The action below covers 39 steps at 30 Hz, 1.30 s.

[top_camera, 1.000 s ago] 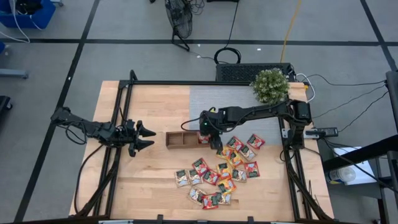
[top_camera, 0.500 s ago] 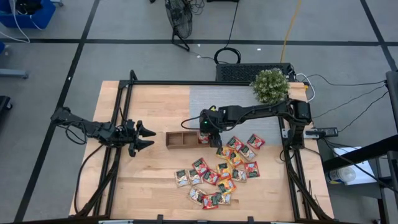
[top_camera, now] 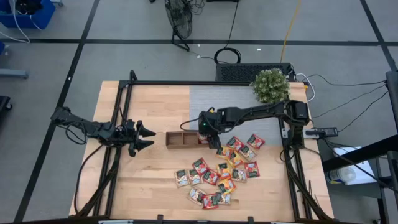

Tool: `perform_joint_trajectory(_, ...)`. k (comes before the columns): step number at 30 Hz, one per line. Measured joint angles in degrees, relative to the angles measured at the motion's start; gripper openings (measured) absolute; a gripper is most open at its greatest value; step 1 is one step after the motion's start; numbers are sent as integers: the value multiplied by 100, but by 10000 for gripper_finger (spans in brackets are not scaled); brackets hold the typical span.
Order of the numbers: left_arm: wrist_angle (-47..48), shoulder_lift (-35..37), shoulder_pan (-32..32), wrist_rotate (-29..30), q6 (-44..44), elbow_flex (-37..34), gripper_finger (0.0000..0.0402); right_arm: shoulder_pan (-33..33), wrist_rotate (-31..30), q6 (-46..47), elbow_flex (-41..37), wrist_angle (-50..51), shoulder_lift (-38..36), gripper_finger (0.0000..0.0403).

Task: Pick & Place Tea
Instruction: Put the red tea bag into the right section of the wooden organizer

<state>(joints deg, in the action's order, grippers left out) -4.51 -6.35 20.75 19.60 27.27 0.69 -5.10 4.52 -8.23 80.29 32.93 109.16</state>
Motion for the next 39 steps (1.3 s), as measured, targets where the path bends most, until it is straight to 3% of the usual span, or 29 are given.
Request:
perform_joint_trajectory(16,0,0,0,-3,2,0,251,41,32,72,-11,84,-65,196)
perform_joint_trajectory(25,0,0,0,-3,2,0,251,46,775,223,-11,207,-70,196)
perform_joint_trajectory(35,0,0,0,-3,2,0,250,72,774,173,-11,205,-70,195)
perform_joint_trajectory(39,0,0,0,-3,2,0,251,72,776,156,-11,215,-102,175)
